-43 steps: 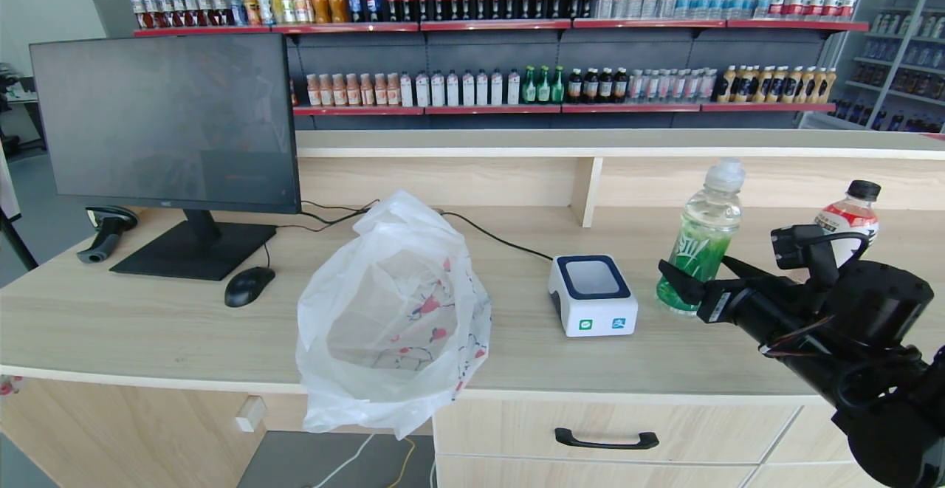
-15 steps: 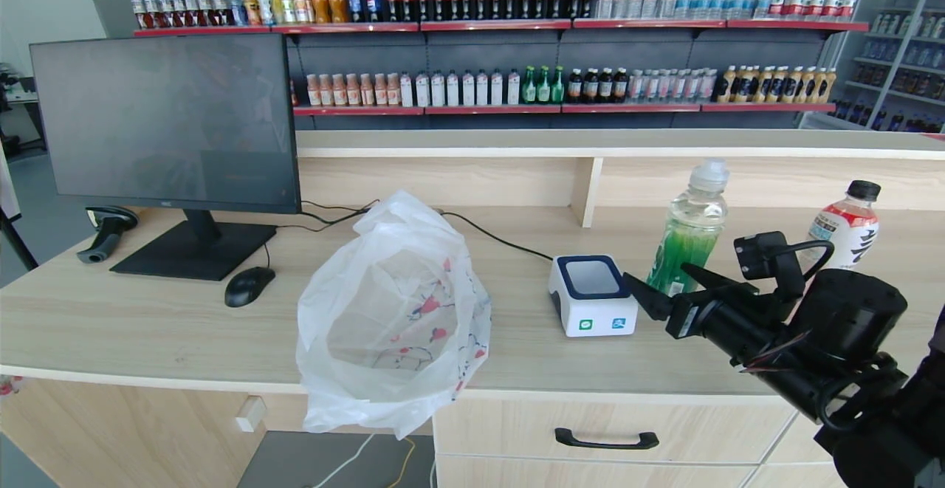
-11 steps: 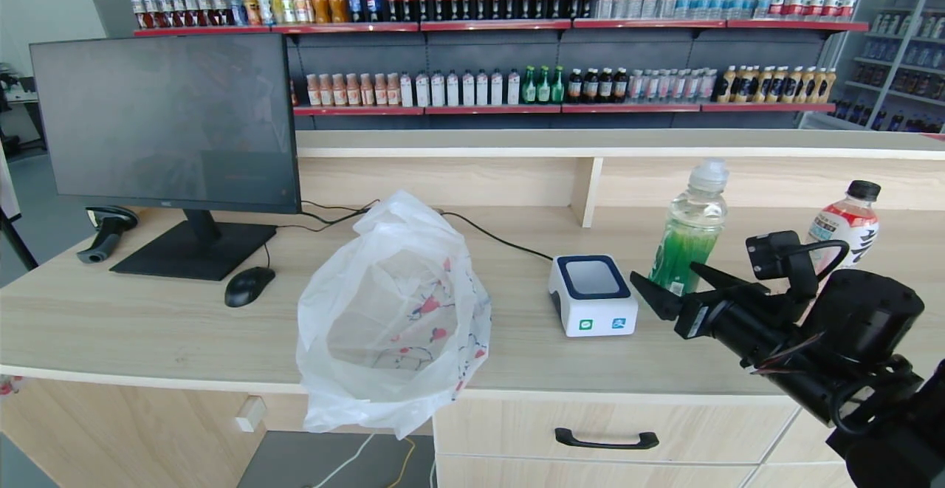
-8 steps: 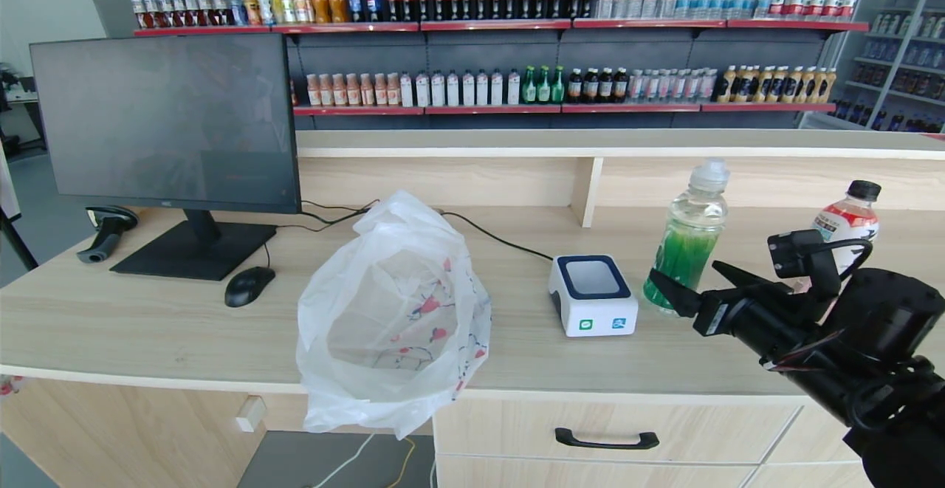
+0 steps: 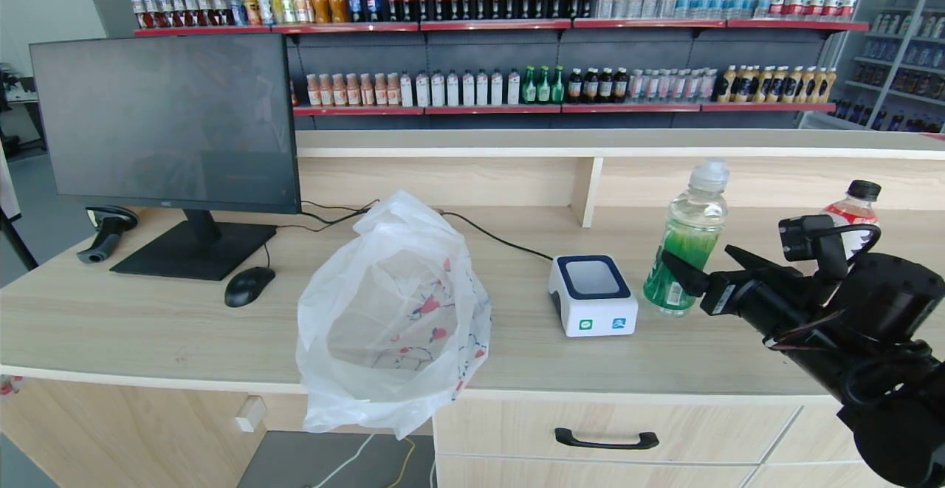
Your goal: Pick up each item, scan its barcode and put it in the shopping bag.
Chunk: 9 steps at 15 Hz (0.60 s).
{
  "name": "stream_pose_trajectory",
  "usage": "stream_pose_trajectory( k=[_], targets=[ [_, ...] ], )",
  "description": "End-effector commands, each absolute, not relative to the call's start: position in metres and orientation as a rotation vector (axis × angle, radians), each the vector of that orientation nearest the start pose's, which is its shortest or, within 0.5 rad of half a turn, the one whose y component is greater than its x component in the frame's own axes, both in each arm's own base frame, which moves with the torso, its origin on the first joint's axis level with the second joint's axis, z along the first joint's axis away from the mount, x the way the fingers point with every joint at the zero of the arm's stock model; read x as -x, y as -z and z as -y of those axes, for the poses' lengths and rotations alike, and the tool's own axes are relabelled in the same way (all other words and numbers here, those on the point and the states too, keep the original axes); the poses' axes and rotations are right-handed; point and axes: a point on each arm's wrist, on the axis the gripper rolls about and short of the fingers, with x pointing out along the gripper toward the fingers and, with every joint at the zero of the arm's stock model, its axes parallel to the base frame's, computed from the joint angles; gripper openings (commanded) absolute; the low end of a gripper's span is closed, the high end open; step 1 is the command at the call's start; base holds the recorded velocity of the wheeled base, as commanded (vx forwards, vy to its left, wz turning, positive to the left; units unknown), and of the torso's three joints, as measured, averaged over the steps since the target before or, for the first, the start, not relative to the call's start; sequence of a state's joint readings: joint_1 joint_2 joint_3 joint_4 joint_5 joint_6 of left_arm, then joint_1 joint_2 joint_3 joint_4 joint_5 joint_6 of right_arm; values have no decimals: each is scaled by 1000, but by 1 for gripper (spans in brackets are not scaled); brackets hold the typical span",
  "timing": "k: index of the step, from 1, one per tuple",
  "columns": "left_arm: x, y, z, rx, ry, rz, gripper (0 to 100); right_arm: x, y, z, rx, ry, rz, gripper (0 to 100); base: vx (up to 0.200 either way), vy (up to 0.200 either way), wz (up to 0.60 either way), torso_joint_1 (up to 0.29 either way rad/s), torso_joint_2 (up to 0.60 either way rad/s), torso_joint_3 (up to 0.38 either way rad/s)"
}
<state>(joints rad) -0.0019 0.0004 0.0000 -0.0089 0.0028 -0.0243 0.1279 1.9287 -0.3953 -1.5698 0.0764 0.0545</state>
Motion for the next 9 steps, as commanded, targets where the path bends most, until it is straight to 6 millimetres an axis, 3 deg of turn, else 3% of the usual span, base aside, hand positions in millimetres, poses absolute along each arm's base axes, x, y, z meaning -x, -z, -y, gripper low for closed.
stream_pose_trajectory(
  k=[1,9],
  targets=[
    [23,-76,0,25,-1,9,100,-290,-112,-44,-56,-223,31,100,0,0,0,0,0,0],
    [23,-76,0,25,-1,9,100,-289,-111,-53,-55,-254,29,100,0,0,0,0,0,0]
  ],
)
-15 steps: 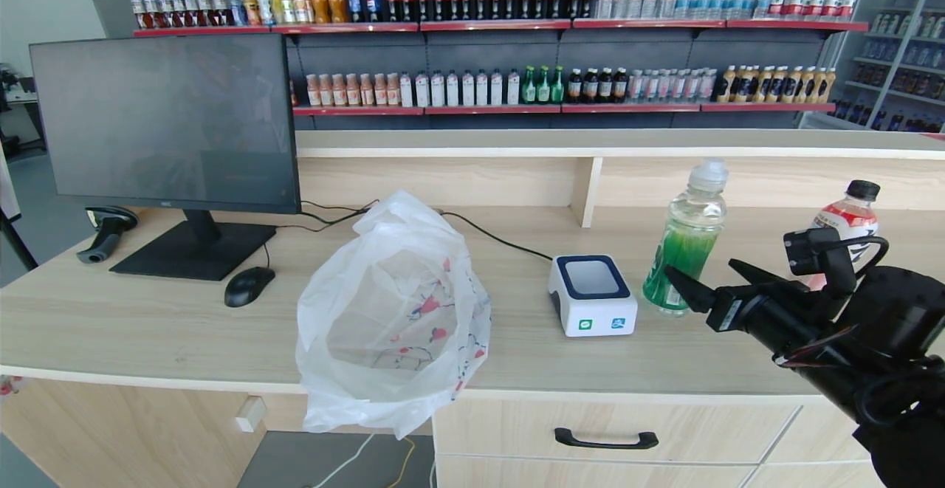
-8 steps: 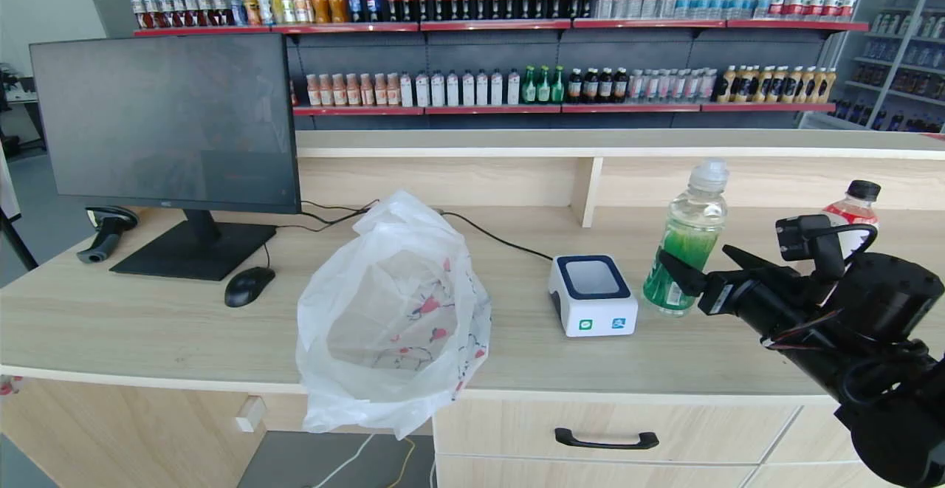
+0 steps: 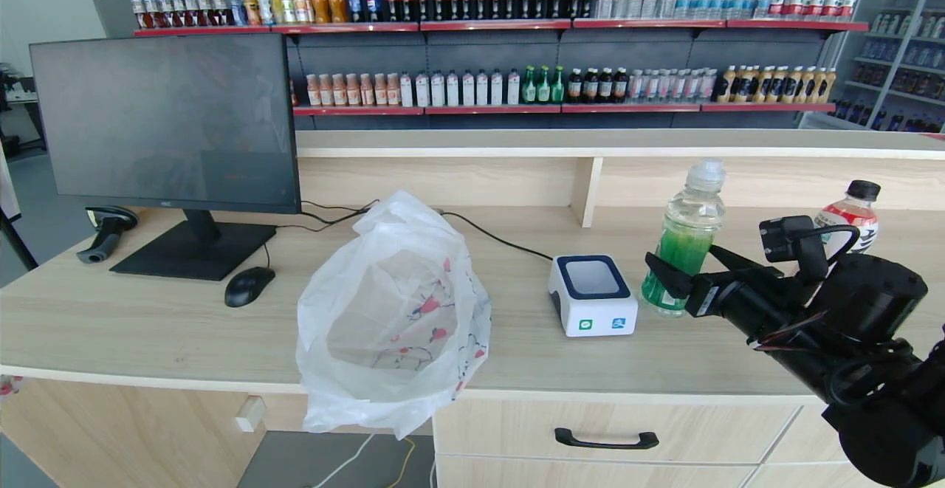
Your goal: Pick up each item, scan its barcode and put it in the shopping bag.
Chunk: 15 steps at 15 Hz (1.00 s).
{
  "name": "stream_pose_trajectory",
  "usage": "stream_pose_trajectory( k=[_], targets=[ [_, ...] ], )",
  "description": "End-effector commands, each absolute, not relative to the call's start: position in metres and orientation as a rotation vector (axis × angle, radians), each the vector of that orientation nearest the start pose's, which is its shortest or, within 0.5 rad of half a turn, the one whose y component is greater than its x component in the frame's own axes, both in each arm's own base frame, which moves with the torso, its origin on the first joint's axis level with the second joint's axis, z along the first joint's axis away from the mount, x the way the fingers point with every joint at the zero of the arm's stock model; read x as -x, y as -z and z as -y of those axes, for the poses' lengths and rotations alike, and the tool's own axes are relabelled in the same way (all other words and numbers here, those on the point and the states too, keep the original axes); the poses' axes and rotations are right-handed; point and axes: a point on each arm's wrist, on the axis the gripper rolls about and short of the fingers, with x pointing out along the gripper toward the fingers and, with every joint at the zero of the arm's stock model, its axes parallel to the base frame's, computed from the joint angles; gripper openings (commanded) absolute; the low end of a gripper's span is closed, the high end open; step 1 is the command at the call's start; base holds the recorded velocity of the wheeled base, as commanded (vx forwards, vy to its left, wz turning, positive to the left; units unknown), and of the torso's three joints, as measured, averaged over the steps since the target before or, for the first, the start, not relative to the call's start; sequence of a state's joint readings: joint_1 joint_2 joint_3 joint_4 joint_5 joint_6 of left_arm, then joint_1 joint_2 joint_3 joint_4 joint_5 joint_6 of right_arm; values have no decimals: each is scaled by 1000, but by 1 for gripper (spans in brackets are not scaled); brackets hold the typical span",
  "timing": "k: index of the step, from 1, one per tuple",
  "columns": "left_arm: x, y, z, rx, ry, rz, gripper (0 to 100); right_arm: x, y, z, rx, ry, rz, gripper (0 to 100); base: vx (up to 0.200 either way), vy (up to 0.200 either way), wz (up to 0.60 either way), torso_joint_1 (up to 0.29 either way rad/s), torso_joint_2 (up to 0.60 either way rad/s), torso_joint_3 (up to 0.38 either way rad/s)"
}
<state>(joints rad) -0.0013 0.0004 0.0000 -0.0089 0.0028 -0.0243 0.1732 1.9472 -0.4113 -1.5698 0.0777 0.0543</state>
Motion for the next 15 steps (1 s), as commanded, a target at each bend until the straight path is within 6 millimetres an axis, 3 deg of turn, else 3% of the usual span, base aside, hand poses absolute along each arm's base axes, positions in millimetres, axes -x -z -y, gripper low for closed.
stream_pose_trajectory(
  k=[1,15],
  targets=[
    [23,-76,0,25,-1,9,100,-289,-111,-53,-55,-254,30,100,0,0,0,0,0,0],
    [23,-76,0,25,-1,9,100,-284,-112,-62,-52,-289,26,100,0,0,0,0,0,0]
  ],
)
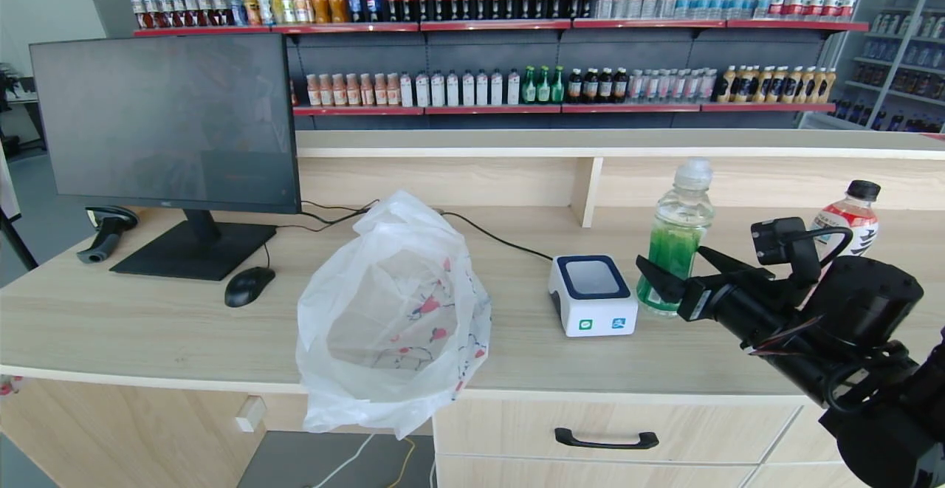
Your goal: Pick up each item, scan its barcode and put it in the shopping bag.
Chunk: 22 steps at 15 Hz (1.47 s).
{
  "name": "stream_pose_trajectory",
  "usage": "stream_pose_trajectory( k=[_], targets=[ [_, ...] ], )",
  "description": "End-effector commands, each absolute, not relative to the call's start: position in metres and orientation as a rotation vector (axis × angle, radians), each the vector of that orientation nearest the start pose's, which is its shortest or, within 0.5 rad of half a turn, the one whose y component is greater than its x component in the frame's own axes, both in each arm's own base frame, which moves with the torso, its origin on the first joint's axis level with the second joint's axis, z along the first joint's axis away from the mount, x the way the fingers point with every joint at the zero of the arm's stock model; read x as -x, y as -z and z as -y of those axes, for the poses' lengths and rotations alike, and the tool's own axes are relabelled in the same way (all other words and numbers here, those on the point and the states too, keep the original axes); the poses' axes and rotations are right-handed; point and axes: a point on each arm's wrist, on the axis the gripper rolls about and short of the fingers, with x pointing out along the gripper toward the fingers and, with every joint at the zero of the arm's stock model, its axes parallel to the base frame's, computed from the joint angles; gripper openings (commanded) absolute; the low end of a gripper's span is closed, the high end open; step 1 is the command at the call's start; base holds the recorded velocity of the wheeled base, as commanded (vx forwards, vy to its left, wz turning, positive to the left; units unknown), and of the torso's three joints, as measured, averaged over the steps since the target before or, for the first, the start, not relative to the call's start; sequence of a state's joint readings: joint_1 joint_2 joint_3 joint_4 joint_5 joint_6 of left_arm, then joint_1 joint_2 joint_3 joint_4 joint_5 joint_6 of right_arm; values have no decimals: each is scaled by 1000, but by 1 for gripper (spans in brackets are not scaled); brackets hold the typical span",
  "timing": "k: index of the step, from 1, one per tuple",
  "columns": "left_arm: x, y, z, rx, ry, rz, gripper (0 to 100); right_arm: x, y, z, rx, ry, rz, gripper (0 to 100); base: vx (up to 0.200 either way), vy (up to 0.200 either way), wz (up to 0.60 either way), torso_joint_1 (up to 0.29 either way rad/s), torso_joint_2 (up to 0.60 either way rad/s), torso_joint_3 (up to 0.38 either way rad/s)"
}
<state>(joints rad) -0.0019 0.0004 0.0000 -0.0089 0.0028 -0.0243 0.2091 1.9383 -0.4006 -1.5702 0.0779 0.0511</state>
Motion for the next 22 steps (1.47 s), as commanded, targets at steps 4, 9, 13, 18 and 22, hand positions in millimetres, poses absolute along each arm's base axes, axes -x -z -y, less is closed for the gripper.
stream_pose_trajectory(
  k=[4,9,13,18,22],
  targets=[
    [23,-76,0,25,-1,9,100,-283,-111,-64,-54,-295,21,100,0,0,0,0,0,0],
    [23,-76,0,25,-1,9,100,-282,-110,-71,-55,-318,18,100,0,0,0,0,0,0],
    [23,-76,0,25,-3,9,100,-280,-110,-77,-62,-341,14,100,0,0,0,0,0,0],
    [23,-76,0,25,-1,9,100,-276,-109,-76,-61,-342,7,100,0,0,0,0,0,0],
    [23,-76,0,25,-1,9,100,-270,-110,-86,-61,-379,2,100,0,0,0,0,0,0]
  ],
)
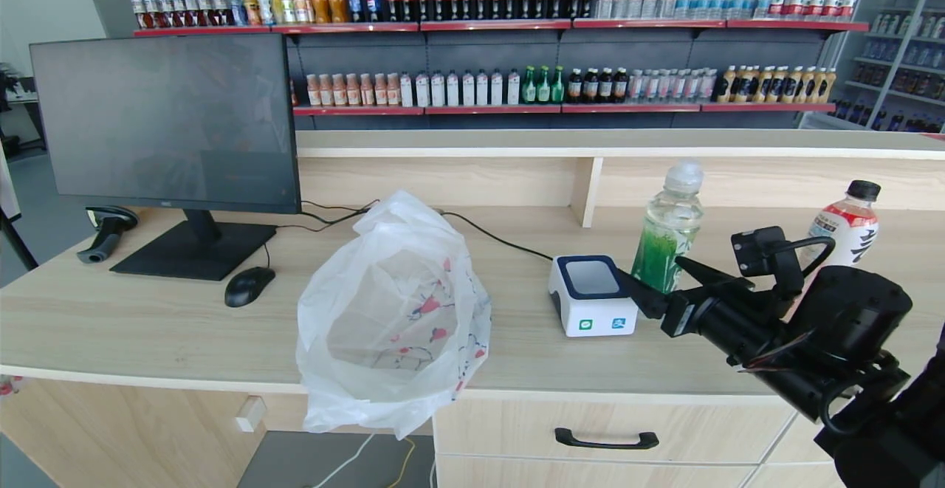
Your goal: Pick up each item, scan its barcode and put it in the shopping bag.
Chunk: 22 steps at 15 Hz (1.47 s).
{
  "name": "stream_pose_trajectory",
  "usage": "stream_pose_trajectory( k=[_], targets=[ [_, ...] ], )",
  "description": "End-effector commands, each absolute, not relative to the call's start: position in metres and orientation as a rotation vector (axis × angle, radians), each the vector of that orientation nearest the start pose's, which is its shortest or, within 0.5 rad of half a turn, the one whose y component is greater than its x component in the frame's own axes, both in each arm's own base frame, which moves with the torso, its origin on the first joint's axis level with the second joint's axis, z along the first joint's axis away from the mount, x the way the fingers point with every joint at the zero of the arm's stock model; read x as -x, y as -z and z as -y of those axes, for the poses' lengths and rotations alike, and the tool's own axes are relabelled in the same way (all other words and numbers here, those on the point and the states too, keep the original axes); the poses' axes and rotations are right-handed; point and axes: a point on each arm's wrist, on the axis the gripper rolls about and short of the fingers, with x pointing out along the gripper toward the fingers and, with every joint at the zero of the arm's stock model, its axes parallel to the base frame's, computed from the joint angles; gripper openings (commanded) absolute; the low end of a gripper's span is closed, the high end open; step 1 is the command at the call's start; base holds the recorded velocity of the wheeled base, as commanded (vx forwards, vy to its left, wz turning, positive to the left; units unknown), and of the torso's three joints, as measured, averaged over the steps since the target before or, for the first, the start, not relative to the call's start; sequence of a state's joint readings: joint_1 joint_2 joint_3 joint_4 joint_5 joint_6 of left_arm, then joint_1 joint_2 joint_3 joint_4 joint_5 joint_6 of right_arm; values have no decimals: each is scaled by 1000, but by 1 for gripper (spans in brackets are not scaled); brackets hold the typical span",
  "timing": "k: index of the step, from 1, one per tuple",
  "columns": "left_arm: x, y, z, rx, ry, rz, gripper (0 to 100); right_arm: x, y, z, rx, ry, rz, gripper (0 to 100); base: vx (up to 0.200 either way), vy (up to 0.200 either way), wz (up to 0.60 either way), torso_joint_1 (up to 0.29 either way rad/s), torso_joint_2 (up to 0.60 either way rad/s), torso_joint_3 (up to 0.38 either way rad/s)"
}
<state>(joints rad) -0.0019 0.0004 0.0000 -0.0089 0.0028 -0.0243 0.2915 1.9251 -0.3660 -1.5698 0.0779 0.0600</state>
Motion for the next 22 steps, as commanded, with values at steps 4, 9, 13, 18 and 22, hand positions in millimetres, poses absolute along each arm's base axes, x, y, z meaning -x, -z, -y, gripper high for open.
stream_pose_trajectory(
  k=[4,9,13,18,22],
  targets=[
    [23,-76,0,25,-1,9,100,-264,-112,-84,-61,-381,5,100,0,0,0,0,0,0],
    [23,-76,0,25,-1,9,100,-266,-115,-44,-63,-235,10,100,0,0,0,0,0,0],
    [23,-76,0,25,-1,9,100,-290,-109,-43,-70,-220,19,100,0,0,0,0,0,0],
    [23,-76,0,25,-1,9,100,-315,-103,-51,-72,-235,41,100,0,0,0,0,0,0],
    [23,-76,0,25,-1,9,100,-317,-94,-73,-72,-300,17,100,0,0,0,0,0,0]
  ],
)
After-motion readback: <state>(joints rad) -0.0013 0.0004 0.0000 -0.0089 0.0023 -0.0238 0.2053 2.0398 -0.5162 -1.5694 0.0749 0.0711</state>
